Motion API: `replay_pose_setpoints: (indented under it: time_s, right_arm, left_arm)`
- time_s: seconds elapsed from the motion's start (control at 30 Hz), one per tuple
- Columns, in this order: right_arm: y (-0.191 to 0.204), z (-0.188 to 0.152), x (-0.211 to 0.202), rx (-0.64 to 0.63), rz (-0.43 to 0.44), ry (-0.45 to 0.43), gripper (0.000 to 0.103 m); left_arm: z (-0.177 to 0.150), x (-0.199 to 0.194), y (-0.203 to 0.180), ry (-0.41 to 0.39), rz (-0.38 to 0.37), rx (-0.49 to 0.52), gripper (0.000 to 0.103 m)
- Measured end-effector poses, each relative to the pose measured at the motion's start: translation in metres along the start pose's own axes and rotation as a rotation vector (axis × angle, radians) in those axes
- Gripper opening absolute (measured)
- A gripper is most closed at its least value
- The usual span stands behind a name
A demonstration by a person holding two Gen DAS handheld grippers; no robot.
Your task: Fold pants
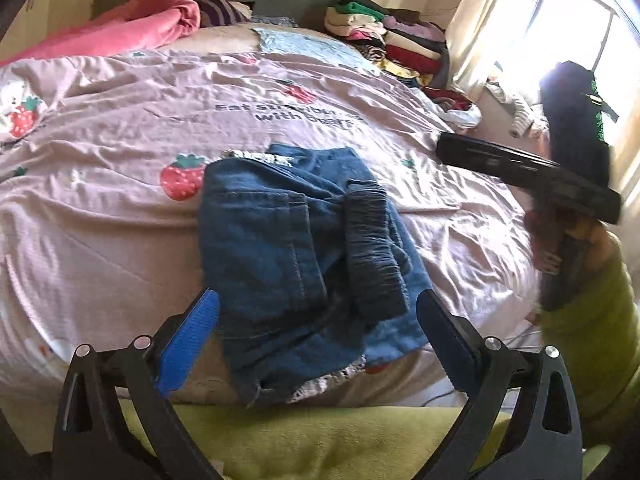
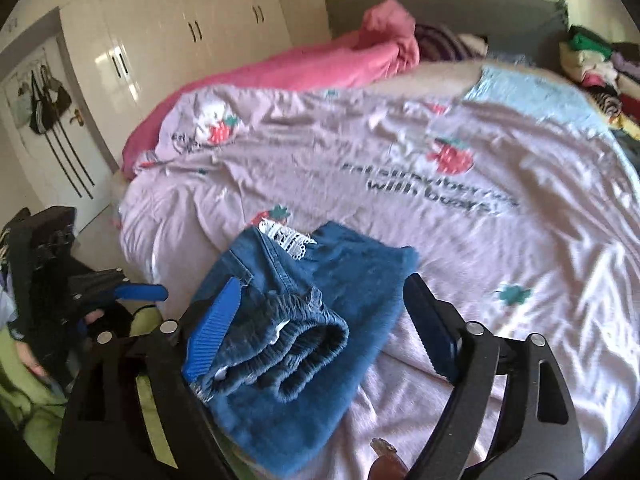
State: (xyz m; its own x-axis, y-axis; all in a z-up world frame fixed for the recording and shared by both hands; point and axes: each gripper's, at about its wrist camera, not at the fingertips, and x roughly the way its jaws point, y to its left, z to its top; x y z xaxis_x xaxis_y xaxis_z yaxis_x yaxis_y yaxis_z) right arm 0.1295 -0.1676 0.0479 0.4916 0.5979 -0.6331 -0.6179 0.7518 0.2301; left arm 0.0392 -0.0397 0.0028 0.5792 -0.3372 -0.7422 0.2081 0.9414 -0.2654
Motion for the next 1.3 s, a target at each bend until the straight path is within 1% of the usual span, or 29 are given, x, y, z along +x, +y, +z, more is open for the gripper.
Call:
replay_pose_setpoints:
  time_s: [0.1,0.33,0.4,0.5,0.57,0.73,0.83,1.17,1.27,1.3]
  right_arm:
    - [0.005,-0.007,-0.019,-0.025,-0.017,-0.026,0.080]
    - [0.021,-0.018,-0.050,-0.112,-0.050,-0.043,0.082]
    - [0.028,-0.022,-0.057,-0.145,-0.051,-0.042,0.083]
    - [0.039,-0.030,-0.064,-0.204,-0.048,-0.035,0.083]
    - [0.047,-0.036,-0.065,-0.235,-0.044,-0.027,0.083]
    - [0.067,-0.053,-0.058,-0.298,-0.005,0.016,0.083]
    - [0.080,-0.061,-0.049,-0.331,0.037,0.041,0.083]
    - [0.123,-0.077,-0.008,-0.420,0.154,0.112,0.083]
    - [0.134,-0.079,0.003,-0.466,0.159,0.120,0.082]
    - [0.139,-0.079,0.008,-0.490,0.150,0.123,0.078]
  left_arm:
    - [0.003,0.000,-0.002,0.002,0.017,0.007,0.098]
    - [0.004,0.001,-0.006,0.008,0.047,0.020,0.098]
    - [0.005,0.001,-0.005,0.004,0.051,0.021,0.098]
    - [0.007,0.001,-0.005,0.000,0.077,0.033,0.098]
    - [0.010,0.002,-0.004,0.002,0.078,0.029,0.098]
    - [0.021,0.004,0.002,0.002,0.102,0.026,0.098]
    - [0.027,0.006,0.006,0.004,0.112,0.021,0.098]
    - [0.046,0.027,0.027,0.034,0.160,0.009,0.098]
    - [0.052,0.038,0.037,0.044,0.177,0.008,0.098]
    - [0.054,0.042,0.041,0.051,0.185,0.006,0.098]
